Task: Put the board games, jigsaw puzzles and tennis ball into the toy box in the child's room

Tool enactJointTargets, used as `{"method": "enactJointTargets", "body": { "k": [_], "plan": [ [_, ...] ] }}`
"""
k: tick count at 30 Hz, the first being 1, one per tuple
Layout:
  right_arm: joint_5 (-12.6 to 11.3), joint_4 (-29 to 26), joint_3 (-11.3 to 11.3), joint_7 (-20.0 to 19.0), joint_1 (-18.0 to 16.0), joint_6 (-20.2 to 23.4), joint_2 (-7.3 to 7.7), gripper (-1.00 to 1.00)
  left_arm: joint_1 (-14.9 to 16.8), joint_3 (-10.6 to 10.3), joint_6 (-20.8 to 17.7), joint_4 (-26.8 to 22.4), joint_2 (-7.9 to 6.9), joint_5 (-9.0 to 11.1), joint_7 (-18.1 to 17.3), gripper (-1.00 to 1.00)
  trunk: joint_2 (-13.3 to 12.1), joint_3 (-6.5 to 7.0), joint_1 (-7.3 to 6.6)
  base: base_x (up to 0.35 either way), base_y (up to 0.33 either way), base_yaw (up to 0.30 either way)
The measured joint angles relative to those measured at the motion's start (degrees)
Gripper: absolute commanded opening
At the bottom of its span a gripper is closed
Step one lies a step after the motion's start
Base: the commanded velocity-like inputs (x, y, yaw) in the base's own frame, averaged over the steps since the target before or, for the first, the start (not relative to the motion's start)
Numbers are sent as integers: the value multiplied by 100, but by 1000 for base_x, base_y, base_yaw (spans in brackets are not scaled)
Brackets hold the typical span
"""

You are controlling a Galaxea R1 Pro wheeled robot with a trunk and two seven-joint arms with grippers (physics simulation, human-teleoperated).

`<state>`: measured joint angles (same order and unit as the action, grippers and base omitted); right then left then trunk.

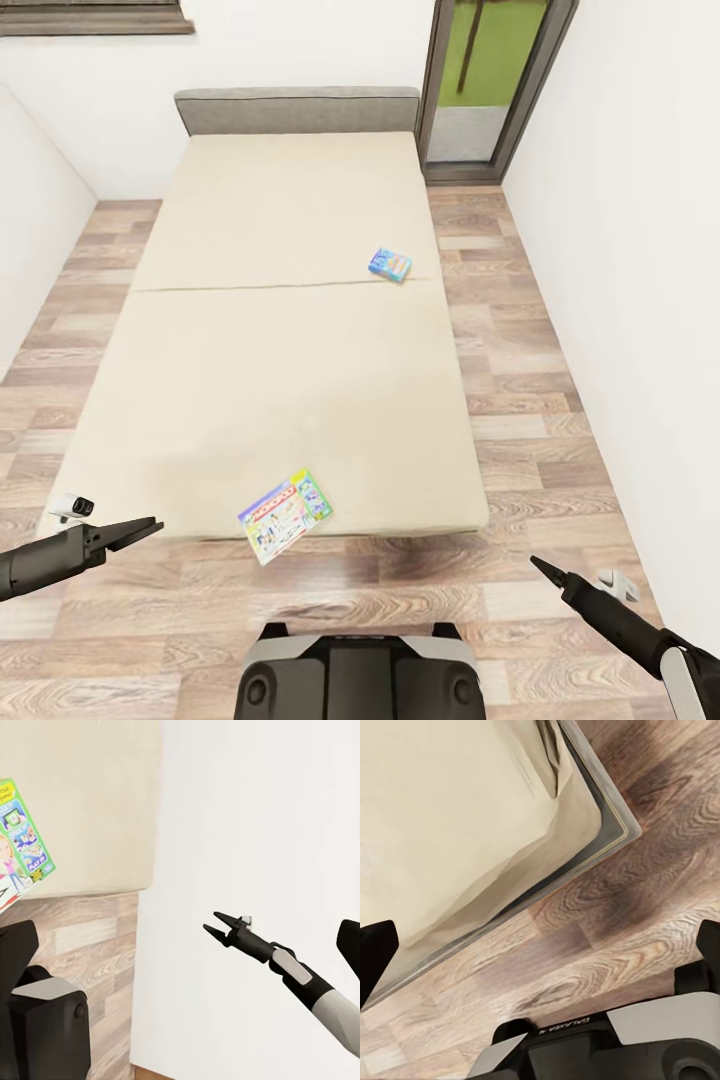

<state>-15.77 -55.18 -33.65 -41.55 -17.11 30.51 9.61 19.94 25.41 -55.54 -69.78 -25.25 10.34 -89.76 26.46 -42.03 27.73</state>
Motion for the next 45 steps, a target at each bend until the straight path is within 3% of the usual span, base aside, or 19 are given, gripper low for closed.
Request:
{"method": "enactJointTargets", "body": {
  "k": [45],
  "plan": [
    [3,0,-33,-1,0,0,6,100,0,-36,19,-9,16,-12,0,100,0,430,0,0,0,0]
  ]
}}
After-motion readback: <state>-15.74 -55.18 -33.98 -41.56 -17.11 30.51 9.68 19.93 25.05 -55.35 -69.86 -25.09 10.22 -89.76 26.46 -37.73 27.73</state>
